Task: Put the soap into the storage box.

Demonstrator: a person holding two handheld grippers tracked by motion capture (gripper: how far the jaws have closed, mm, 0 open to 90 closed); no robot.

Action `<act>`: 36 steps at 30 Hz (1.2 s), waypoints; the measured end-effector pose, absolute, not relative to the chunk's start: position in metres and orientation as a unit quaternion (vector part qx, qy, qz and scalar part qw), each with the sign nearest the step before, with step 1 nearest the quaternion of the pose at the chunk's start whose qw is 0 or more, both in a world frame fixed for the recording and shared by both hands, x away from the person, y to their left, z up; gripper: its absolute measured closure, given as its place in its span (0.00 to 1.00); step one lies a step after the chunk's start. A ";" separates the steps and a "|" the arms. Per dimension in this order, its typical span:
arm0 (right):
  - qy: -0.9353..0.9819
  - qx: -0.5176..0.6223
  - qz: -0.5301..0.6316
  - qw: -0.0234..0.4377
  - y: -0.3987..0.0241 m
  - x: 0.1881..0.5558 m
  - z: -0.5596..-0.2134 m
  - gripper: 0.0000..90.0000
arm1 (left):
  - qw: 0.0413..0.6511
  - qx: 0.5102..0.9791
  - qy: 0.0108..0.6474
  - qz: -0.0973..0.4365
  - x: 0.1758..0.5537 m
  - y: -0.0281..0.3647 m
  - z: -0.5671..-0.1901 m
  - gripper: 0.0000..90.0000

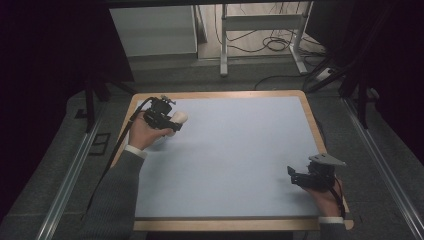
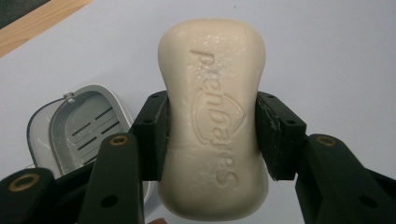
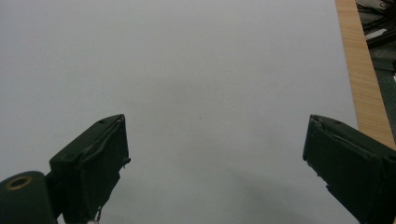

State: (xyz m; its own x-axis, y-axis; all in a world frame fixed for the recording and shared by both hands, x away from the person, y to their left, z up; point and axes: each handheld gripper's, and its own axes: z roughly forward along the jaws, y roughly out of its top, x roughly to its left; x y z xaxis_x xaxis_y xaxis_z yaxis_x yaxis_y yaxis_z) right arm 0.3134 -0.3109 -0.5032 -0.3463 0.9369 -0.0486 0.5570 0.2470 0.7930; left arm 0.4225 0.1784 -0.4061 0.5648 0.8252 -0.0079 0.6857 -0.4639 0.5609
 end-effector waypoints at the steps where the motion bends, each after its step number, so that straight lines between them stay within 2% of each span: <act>1: 0.742 0.503 0.351 0.271 -0.311 0.313 -0.503 0.07 | 0.261 0.844 0.448 0.133 0.423 0.179 -0.406 0.55; 19: 0.742 0.504 0.349 0.271 -0.311 0.314 -0.504 0.07 | 0.253 0.835 0.470 0.134 0.440 0.189 -0.406 0.55; 36: 0.743 0.504 0.346 0.271 -0.311 0.314 -0.505 0.07 | 0.239 0.819 0.504 0.131 0.451 0.208 -0.425 0.55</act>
State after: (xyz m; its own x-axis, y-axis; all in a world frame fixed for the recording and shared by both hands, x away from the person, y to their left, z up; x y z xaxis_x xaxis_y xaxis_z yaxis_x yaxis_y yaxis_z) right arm 0.3138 -0.3108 -0.5046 -0.3443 0.9373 -0.0544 0.5613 0.2520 0.7883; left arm 0.4511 0.2083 -0.4247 0.4574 0.8889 -0.0269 0.7638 -0.3772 0.5237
